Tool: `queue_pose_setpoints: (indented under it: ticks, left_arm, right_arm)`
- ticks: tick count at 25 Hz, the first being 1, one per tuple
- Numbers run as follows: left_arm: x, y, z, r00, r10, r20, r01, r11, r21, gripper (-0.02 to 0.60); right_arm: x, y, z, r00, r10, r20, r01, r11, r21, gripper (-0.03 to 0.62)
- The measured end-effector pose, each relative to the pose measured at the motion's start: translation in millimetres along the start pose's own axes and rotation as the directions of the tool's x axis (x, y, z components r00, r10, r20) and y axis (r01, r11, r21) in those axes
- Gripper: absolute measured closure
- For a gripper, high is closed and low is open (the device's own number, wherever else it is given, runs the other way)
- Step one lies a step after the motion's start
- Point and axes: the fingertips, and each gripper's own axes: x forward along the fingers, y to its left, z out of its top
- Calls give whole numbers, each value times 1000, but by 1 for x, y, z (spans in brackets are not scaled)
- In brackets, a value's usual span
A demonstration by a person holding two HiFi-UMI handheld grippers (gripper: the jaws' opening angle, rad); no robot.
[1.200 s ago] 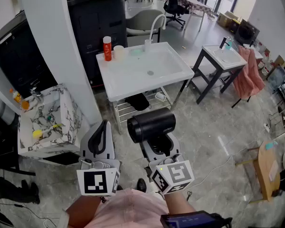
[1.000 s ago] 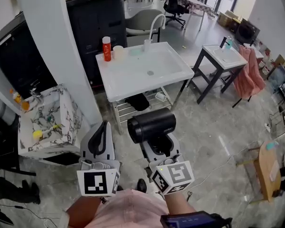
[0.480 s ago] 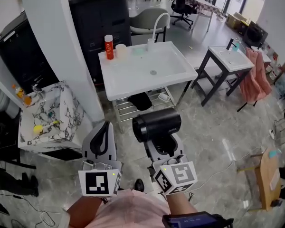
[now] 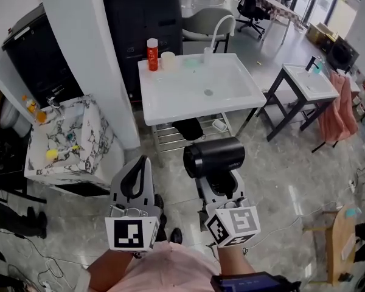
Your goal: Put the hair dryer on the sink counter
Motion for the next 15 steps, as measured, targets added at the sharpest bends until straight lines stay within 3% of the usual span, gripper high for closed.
queue_pose_setpoints:
  ticks: [10, 15]
  left_arm:
    - [67, 34, -29, 999, 22, -26, -23, 999, -37, 572]
    - [120, 57, -35, 999, 35, -16, -36, 994, -103, 572]
  right_arm:
    - [67, -19, -14, 998, 1, -57, -1, 1000, -10, 342]
    - [116, -34, -13, 998, -5, -63, 4, 1000, -8, 342]
